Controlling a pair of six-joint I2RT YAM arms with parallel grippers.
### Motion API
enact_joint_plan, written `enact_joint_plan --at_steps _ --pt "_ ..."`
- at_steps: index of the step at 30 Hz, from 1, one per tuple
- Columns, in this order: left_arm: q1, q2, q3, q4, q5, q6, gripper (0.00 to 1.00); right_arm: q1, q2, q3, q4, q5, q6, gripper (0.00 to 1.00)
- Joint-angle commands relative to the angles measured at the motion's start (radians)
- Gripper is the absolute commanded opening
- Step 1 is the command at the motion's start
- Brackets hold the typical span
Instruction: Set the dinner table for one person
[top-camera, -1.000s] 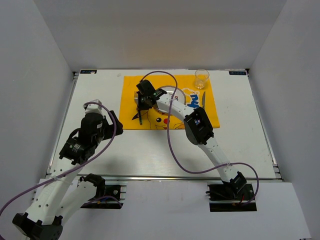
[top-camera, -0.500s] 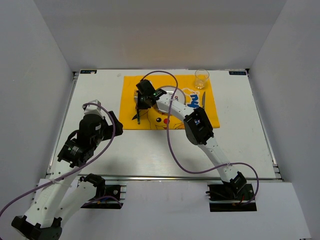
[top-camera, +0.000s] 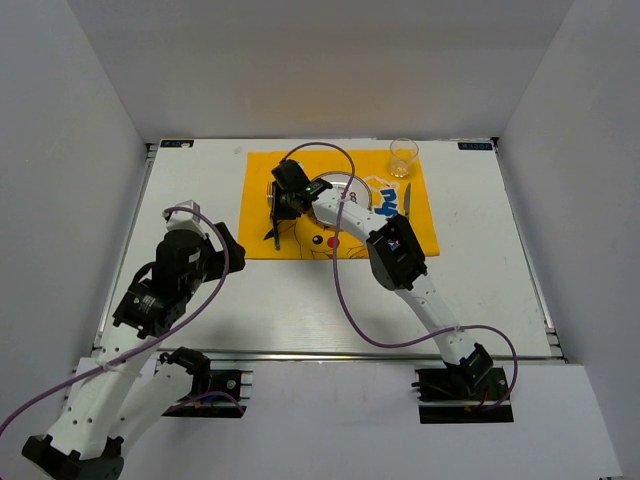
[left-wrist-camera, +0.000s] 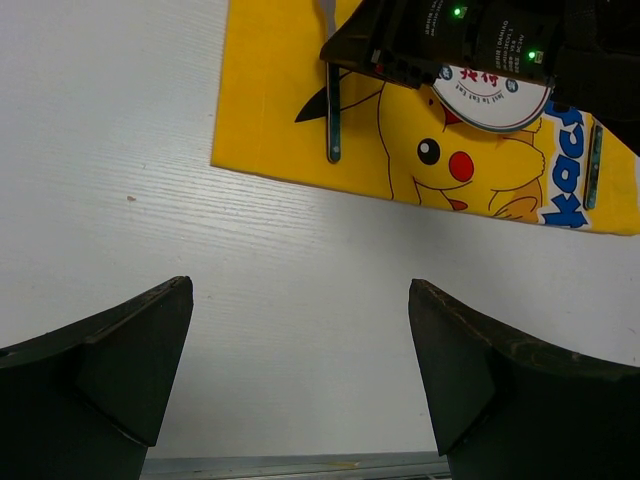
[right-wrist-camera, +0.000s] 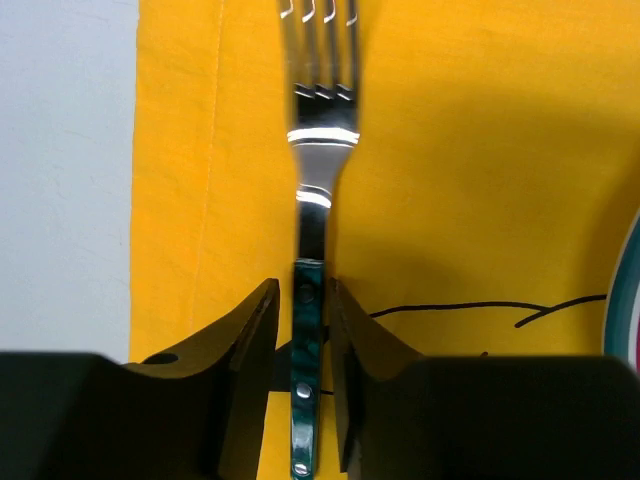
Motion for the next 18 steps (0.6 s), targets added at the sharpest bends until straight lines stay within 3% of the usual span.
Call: enact_joint_plan --at_steps 1,2,3,5,6,14,18 --pt "-0.002 -0.015 -0.013 0.019 0.017 0.013 0.98 0.005 0.012 0.043 0.036 0.005 -0.006 0.34" --pt "-0.002 -0.016 -0.013 0.019 0.017 0.013 0.98 0.005 0.010 0.046 0.034 0.005 -0.010 0.39" --pt "-0.002 -0.013 -0.013 0.019 0.017 0.012 0.98 0.005 0.006 0.046 0.039 -0.001 -0.012 0.61" --pt "-0.002 -0.010 -0.013 0.019 0.018 0.013 0.98 0.003 0.002 0.049 0.036 -0.007 -0.015 0.72" --pt "-0.002 -0.010 -0.013 0.019 0.017 0.013 0.98 0.003 -0.005 0.044 0.039 0.002 -0.020 0.89" --pt "-0.002 -0.031 -0.010 0.010 -0.017 0.006 0.98 0.011 -0.131 0.034 0.054 -0.013 -0.043 0.89" --pt "-0.002 -0.019 -0.004 -0.006 -0.058 -0.005 0.98 0.011 -0.350 -0.043 0.048 -0.010 -0.089 0.89"
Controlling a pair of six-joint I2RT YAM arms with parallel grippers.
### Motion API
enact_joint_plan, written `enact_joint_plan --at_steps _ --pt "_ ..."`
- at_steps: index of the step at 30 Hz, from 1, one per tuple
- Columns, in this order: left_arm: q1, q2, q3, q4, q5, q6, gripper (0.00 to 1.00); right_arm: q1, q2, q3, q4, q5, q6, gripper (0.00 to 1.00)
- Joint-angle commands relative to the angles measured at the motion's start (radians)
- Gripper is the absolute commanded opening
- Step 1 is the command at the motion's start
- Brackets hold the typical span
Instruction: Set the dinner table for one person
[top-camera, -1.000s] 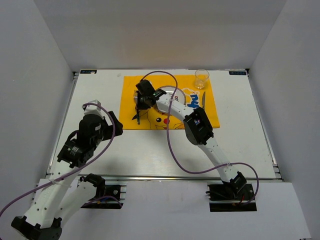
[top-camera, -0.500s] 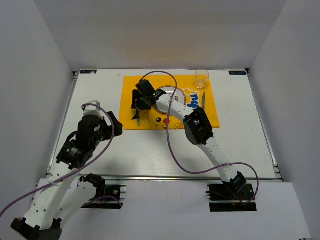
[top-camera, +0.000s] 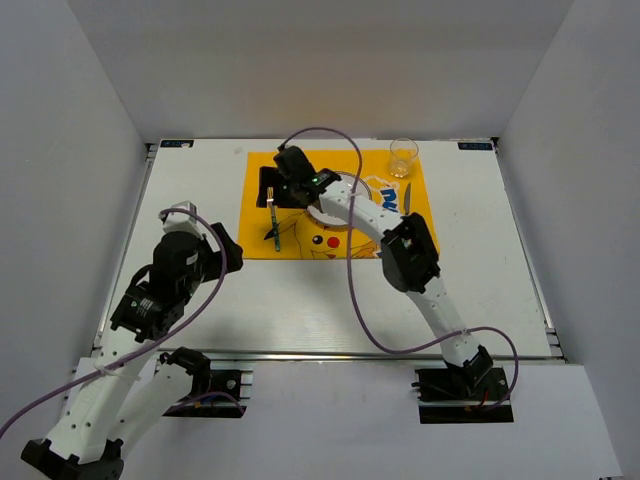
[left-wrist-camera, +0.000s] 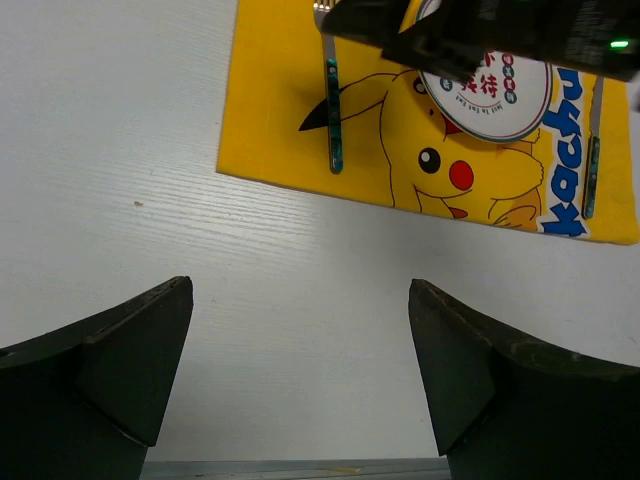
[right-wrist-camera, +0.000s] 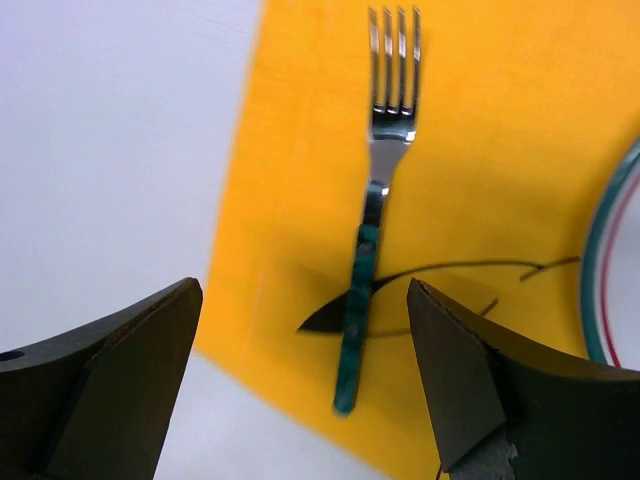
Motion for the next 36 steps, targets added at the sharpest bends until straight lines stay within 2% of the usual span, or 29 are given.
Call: enact_joint_plan --at_steps 1,4,5,7,8,9,12,16,18,23,29,36 --pt "-0.002 0.009 0.000 -0.010 -0.055 -0.011 0.98 0.001 -0.300 -0.085 0.032 0.003 -0.065 0.89" --pt "0.019 0.082 0.025 -0.028 -0.075 -0.014 0.98 -0.007 -0.536 -0.283 0.018 0.086 -0.145 0.89" --pt "0.019 0.113 0.063 -0.045 -0.091 -0.022 0.98 -0.010 -0.672 -0.451 0.011 0.124 -0.160 0.89" --pt "0.019 0.205 0.120 -0.121 -0.141 -0.051 0.98 -0.016 -0.812 -0.607 -0.012 0.277 -0.200 0.89" --pt "0.019 0.232 0.147 -0.140 -0.150 -0.054 0.98 -0.016 -0.942 -0.734 -0.036 0.343 -0.207 0.89" --pt "0.019 0.251 0.205 -0.175 -0.164 -0.057 0.98 -0.019 -1.006 -0.782 -0.097 0.447 -0.207 0.89" --pt "0.019 0.297 0.313 -0.210 -0.225 -0.039 0.98 -0.022 -1.217 -0.920 -0.220 0.591 -0.193 0.89" --pt "0.019 0.351 0.485 -0.341 -0.432 -0.037 0.98 -0.019 -1.397 -0.971 -0.400 0.688 -0.155 0.89" --pt "0.019 0.346 0.551 -0.391 -0.469 -0.042 0.98 -0.017 -1.474 -0.971 -0.469 0.708 -0.138 0.89" --pt "0.019 0.273 0.632 -0.480 -0.461 -0.056 0.98 -0.019 -1.641 -0.964 -0.609 0.688 -0.131 0.89" --pt "0.019 0.208 0.668 -0.586 -0.432 -0.068 0.98 -0.017 -1.762 -0.898 -0.741 0.654 -0.134 0.89" --pt "0.019 0.156 0.607 -0.614 -0.409 -0.069 0.98 -0.017 -1.835 -0.961 -0.744 0.681 -0.145 0.89"
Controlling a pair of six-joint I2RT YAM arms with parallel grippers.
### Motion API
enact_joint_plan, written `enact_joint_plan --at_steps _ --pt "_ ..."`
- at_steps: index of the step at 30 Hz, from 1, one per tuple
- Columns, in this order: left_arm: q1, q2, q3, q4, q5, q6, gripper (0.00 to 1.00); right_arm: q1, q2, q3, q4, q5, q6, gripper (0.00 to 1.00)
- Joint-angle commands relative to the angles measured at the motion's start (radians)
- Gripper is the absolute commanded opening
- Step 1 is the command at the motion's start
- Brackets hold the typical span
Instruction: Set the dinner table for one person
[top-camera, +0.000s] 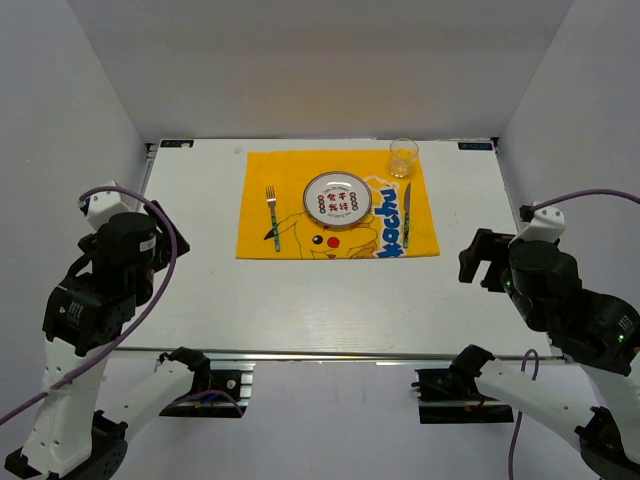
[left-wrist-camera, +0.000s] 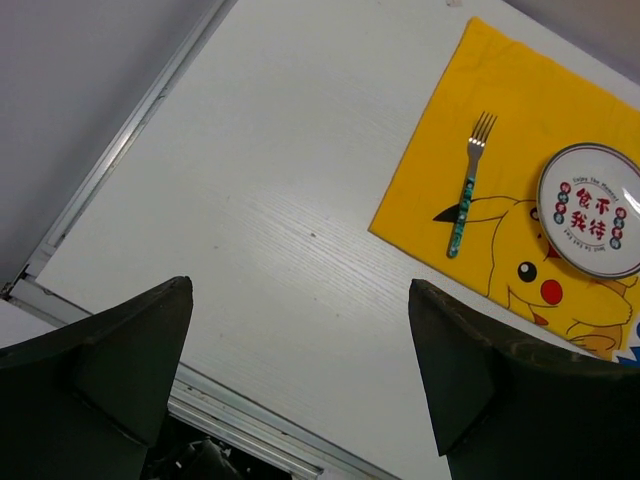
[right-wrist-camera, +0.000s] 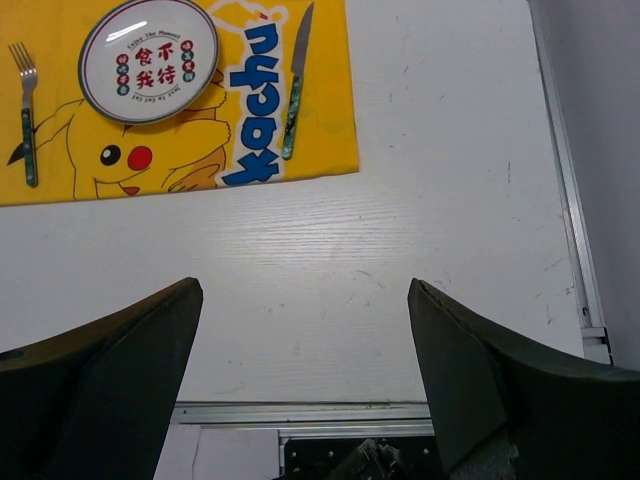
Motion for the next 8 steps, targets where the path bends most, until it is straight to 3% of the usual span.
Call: enact_joint_plan --at_steps 1,8 --pt "0.005 0.003 -0.027 -0.056 0.002 -0.001 0.98 0.003 -0.001 -0.014 -0.011 0.039 -0.004 0.89" --pt "0.005 -0.004 -0.018 -0.042 -0.006 0.012 0.98 0.003 0.008 -0.011 0.006 0.065 0.008 0.89"
